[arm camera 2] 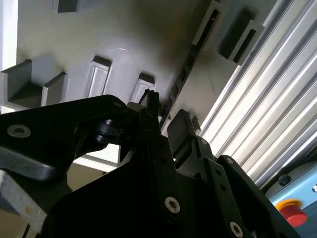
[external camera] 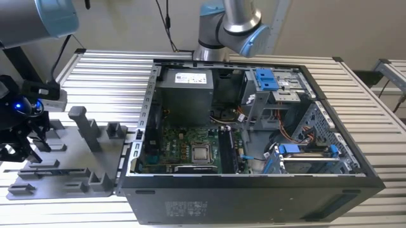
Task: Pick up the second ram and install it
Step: 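Pick up the second ram and move it above second insertion slot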
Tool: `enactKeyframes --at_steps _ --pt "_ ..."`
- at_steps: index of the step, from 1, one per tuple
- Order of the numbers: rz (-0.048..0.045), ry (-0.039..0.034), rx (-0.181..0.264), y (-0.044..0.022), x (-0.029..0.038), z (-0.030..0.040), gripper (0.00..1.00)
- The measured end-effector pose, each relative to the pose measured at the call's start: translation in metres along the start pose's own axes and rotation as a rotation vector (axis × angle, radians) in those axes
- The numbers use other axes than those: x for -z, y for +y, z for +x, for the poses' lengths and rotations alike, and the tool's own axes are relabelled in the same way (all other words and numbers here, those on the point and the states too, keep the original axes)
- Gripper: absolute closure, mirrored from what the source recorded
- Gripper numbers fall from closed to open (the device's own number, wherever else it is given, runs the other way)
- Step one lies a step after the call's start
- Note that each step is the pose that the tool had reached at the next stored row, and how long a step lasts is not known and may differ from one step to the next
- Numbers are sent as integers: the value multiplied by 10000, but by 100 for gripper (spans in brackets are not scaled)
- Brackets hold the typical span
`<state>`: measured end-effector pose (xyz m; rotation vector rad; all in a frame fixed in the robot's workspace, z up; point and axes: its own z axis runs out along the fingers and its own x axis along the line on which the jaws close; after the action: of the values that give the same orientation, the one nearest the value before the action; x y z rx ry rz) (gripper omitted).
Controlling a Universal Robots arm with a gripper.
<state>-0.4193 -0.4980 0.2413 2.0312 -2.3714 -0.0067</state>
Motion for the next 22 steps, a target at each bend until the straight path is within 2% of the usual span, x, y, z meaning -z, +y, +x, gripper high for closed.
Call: enactKeyframes --at_steps 10,18,22 --pt "1 -1 4 -1 -21 3 64" --pt "1 -1 4 -7 -102 32 64" --pt "2 -2 4 -15 -146 77 64"
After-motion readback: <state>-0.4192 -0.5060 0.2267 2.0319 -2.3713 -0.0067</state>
